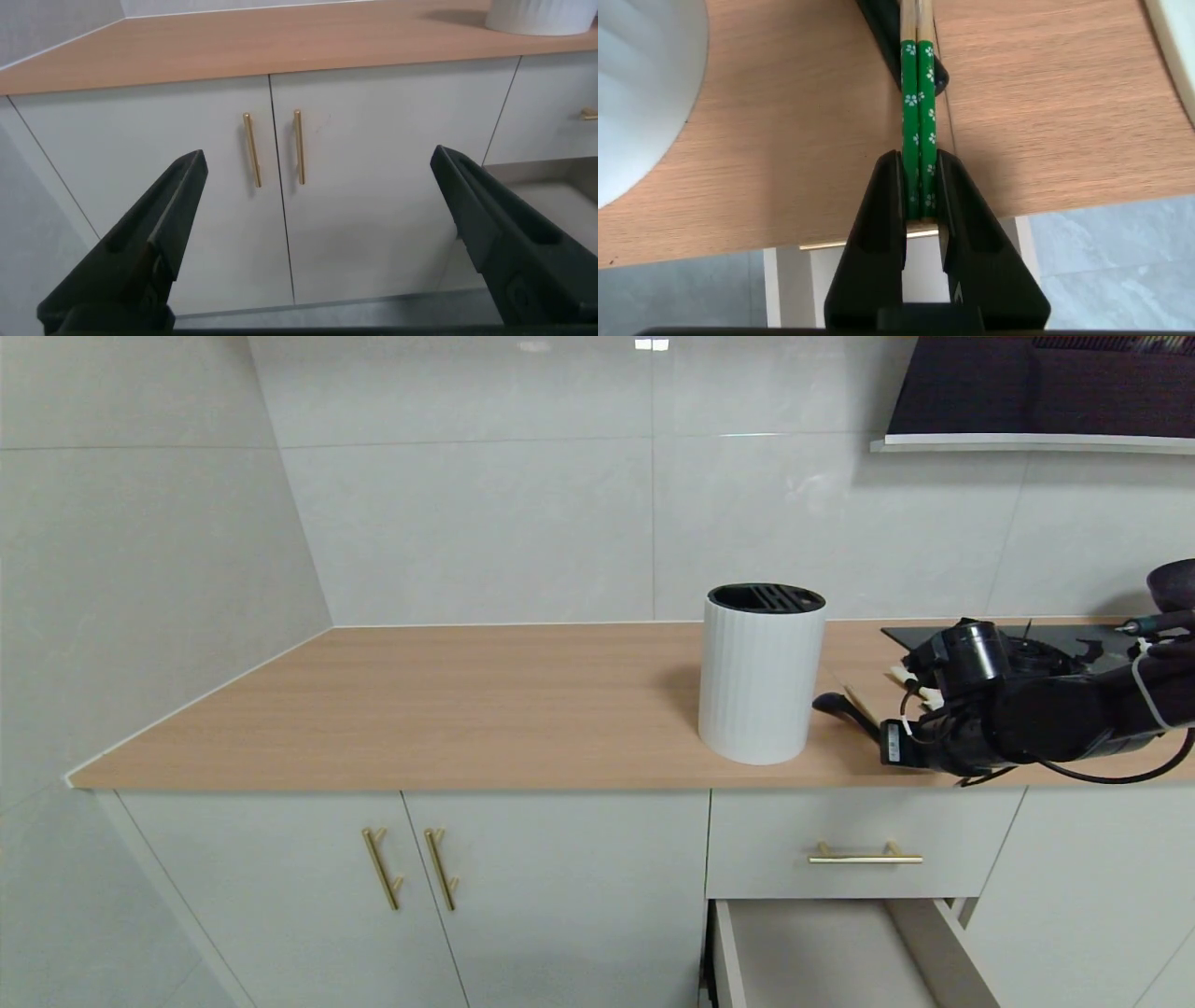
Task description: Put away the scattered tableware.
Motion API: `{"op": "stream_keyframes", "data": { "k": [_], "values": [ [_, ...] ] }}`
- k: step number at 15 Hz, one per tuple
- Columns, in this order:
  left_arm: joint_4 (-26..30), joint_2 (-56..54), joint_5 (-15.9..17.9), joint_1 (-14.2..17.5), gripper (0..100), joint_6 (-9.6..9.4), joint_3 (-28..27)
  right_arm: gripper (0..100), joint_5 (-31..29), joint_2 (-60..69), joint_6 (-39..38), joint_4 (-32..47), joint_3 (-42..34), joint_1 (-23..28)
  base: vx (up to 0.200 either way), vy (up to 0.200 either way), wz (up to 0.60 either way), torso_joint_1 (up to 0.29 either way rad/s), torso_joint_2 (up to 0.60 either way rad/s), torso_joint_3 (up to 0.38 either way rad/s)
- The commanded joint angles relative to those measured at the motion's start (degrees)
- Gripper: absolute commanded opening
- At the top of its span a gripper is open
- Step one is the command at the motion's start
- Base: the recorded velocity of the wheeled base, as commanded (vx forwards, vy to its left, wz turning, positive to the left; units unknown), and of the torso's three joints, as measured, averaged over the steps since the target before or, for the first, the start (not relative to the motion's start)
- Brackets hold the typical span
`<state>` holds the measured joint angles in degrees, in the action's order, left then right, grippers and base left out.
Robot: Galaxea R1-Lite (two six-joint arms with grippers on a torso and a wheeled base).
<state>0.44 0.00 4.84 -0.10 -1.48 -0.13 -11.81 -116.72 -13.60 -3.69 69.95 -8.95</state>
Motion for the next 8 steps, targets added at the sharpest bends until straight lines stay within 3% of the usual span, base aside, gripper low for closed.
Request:
{"op": "stream_keyframes", "data": {
  "k": [1,5,8],
  "values": [
    [0.0,0.0,0.0,0.0,100,-0.02,0.0,0,-0.2,0.2,0.1,0.0,0.0,0.0,0.0,0.0,0.0,0.0,0.0,0.0],
    [0.0,0.0,0.0,0.0,100,-0.02,0.0,0,-0.7,1.9,-0.5,0.0,-0.3,-0.1,0.0,0.0,0.0,0.0,0.0,0.0],
    [0.0,0.0,0.0,0.0,100,-0.02,0.0,0,-0.6,11.5,-2.2,0.3,-5.1,-2.3,0.0,0.0,0.0,0.0,0.0,0.0]
  ]
}}
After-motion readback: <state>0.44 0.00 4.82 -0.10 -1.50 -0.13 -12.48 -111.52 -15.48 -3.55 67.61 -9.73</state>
